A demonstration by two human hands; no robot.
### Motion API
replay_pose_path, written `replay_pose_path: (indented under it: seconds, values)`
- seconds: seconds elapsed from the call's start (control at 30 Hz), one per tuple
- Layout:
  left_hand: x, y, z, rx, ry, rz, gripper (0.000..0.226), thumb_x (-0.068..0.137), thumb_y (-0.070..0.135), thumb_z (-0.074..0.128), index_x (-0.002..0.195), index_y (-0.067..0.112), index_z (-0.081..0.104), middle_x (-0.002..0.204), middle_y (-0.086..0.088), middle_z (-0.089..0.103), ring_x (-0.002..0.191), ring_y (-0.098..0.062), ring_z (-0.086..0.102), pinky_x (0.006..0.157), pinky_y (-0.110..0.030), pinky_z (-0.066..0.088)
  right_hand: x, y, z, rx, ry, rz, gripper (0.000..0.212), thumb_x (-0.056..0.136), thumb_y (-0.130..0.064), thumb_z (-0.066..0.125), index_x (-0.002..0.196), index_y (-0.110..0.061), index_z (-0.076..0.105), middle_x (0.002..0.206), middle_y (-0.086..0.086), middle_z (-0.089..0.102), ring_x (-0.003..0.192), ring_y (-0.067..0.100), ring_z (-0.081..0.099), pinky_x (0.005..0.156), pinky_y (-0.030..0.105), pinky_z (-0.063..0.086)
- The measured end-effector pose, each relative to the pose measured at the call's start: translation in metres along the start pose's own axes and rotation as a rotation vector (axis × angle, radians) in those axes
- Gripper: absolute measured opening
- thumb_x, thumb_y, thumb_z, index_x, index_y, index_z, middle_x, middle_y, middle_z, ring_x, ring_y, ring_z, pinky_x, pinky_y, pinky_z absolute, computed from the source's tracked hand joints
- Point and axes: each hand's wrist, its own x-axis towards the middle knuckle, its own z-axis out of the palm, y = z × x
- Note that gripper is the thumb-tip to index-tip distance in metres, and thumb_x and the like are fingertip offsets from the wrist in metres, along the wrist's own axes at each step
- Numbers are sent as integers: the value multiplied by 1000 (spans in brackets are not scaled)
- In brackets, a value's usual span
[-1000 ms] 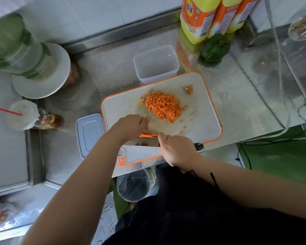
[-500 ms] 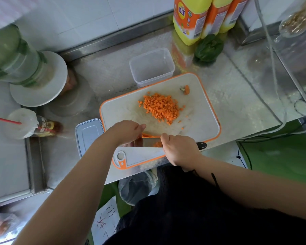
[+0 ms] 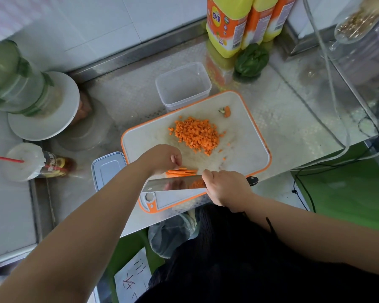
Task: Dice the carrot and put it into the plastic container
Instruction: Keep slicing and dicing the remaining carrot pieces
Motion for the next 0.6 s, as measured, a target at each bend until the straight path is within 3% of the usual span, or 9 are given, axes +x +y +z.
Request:
replay_pose_path:
  seconds: [0.07,0.13,0.27,0.4,0.5,0.6]
  values:
    - [1,-1,3,-5,-12,35,18,83,12,70,79,29,67,80,19,58,81,-4,54,69,-15,39,-3,2,3,-2,-5,-16,53,42,-16,83,75,-10,42,42,-1,40,28,21,38,43,14,11]
    - [2,-1,6,-5,-29,69,15,86,10,69,83,25,71,84,19,54,81,-1,52,70,-12,37,-6,4,6,-4,12,-30,43,44,-16,83,69,-11,49,43,-1,42,29,22,41,41,17,17]
    - [3,-8,2,-81,80,78,13,88,9,67,88,22,70,89,16,53,82,-1,51,82,-23,43,-11,13,6,24,53,-40,32,54,-20,78,67,-13,50,44,-1,46,34,24,46,39,20,19]
    - [-2,-23,10,-175,261,51,19,94,9,59,95,26,66,102,9,61,96,-10,56,89,-25,41,-12,33,0,116,110,6,26,57,-12,73,64,-13,48,42,-3,42,33,25,41,37,19,24]
    - [-13,-34,34,11,364,81,28,94,2,54,111,18,69,114,1,64,108,-20,56,93,-33,45,-14,51,-2,187,164,87,18,62,-10,68,66,-12,52,41,-2,42,32,25,41,34,20,27]
    - [-26,-40,58,230,508,260,32,84,4,66,116,10,66,117,-9,65,107,-32,59,86,-41,53,-13,61,-3,241,255,219,4,67,-14,57,70,-11,57,41,-2,47,32,25,47,33,19,28]
